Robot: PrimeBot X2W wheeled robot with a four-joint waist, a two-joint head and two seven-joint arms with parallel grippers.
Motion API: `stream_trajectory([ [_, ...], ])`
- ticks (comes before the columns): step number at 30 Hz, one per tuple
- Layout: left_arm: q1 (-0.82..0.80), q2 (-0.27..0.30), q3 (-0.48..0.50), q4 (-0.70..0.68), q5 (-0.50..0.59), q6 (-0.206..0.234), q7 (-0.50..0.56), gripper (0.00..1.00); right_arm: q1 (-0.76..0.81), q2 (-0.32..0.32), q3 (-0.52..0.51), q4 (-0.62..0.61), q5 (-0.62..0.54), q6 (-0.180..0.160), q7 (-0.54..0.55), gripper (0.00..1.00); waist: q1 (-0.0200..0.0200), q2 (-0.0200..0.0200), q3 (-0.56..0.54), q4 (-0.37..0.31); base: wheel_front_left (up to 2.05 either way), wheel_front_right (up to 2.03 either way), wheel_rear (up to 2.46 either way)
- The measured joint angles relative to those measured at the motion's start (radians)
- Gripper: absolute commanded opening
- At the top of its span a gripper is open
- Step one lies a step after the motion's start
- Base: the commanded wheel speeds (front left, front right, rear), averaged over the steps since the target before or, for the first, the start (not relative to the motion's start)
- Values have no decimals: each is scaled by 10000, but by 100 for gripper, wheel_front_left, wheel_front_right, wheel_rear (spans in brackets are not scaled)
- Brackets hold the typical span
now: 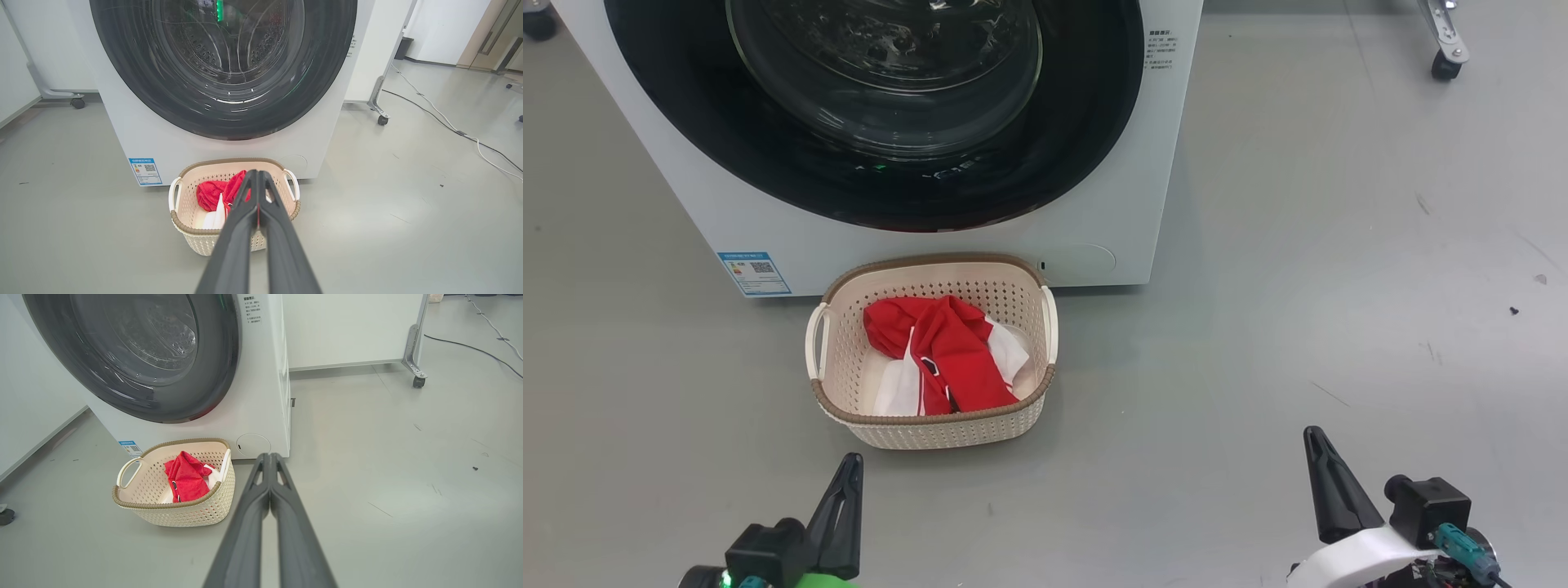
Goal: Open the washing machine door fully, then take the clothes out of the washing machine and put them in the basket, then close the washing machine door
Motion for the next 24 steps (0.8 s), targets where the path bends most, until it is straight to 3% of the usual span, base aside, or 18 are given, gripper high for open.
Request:
stream_trajectory([
  [24, 81, 31, 387, -217, -3359, -96, 533, 0, -12, -46, -353, -251, 3379, 25, 570, 0, 0, 0, -201, -92, 0, 0, 0],
])
